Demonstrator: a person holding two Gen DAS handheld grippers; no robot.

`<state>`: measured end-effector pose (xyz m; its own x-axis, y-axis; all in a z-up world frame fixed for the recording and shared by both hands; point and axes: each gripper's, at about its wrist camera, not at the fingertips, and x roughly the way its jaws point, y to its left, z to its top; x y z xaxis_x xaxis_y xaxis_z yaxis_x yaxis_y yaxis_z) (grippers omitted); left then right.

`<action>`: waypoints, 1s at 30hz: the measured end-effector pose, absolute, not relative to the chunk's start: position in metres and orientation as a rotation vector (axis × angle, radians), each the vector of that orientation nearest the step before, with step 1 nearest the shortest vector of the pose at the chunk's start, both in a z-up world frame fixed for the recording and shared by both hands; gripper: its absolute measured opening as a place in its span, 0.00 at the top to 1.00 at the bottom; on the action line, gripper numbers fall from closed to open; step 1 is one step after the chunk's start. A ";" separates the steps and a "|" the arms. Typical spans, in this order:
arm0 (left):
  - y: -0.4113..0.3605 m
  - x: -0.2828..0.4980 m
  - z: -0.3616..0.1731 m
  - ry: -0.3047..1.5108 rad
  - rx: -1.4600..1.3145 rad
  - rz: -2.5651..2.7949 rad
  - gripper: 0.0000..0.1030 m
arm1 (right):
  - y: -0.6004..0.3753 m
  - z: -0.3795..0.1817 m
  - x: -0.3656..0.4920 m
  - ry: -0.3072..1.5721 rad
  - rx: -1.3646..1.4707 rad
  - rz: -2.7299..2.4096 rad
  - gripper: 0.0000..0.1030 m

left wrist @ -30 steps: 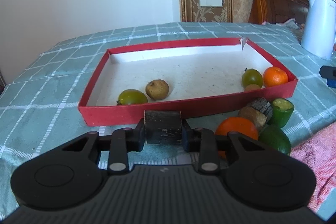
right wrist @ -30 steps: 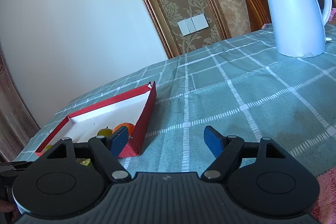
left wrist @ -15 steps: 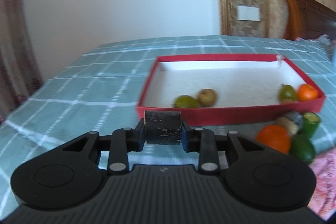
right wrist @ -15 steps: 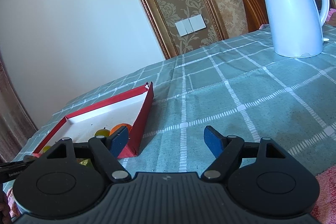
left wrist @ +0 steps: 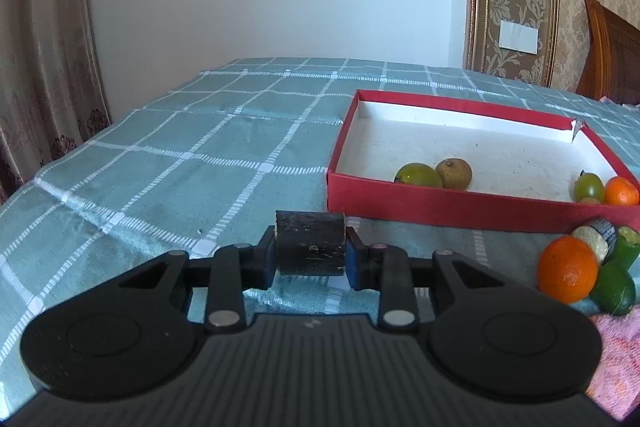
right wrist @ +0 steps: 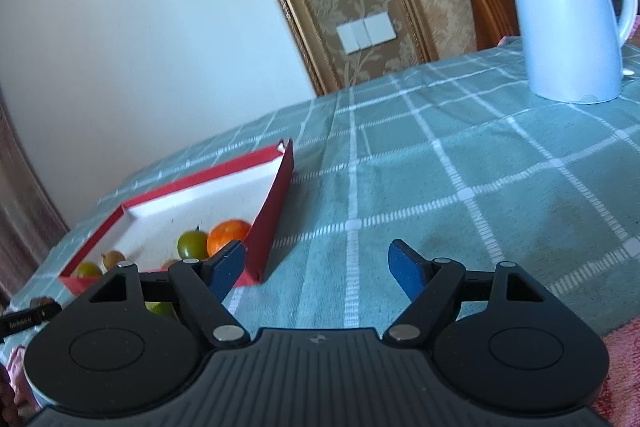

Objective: Organize fruits
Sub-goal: 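Lift the dark block and carry it over the red tray with the left tool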

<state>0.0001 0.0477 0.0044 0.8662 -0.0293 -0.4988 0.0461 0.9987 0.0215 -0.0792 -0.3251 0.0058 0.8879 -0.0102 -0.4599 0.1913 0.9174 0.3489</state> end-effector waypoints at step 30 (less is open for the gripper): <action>0.047 0.005 0.004 0.554 0.036 -0.032 0.71 | -0.285 0.001 -0.044 0.693 0.092 -0.233 0.08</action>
<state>0.0051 0.0468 0.0042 0.8500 -0.0211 -0.5264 0.0406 0.9989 0.0255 -0.0440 -0.2848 0.0014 0.7446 -0.1820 -0.6422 0.2431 0.9700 0.0070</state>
